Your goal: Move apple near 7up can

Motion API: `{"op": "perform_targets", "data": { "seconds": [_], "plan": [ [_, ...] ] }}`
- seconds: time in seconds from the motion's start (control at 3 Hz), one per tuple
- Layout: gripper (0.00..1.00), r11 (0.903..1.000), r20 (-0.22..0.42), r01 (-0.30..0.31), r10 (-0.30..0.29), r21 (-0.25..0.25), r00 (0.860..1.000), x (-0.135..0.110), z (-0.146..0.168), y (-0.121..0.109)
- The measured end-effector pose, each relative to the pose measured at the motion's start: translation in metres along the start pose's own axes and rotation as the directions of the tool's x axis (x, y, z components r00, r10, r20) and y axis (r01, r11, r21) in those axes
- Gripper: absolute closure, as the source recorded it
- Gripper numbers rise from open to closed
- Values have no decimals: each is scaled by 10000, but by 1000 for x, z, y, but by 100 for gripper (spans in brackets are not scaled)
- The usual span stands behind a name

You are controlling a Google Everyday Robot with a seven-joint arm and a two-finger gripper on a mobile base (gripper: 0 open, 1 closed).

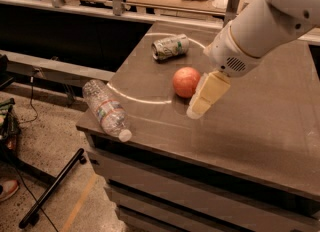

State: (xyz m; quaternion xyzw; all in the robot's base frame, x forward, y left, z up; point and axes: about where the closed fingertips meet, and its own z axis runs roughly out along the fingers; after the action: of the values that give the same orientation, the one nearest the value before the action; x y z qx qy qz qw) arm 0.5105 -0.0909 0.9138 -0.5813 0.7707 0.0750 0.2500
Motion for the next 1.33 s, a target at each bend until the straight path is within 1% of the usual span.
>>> {"op": "perform_targets", "data": {
  "seconds": [0.33, 0.67, 1.0, 1.33],
  "plan": [
    [0, 9972, 190, -396, 385, 634, 9991, 2, 10, -24],
    [0, 9747, 519, -1249, 1172, 1852, 9918, 8, 33, -77],
    [0, 9596, 675, -1696, 1583, 2247, 9851, 14, 43, -100],
    [0, 9633, 836, -1869, 1736, 1927, 9813, 13, 42, -94]
  ]
}}
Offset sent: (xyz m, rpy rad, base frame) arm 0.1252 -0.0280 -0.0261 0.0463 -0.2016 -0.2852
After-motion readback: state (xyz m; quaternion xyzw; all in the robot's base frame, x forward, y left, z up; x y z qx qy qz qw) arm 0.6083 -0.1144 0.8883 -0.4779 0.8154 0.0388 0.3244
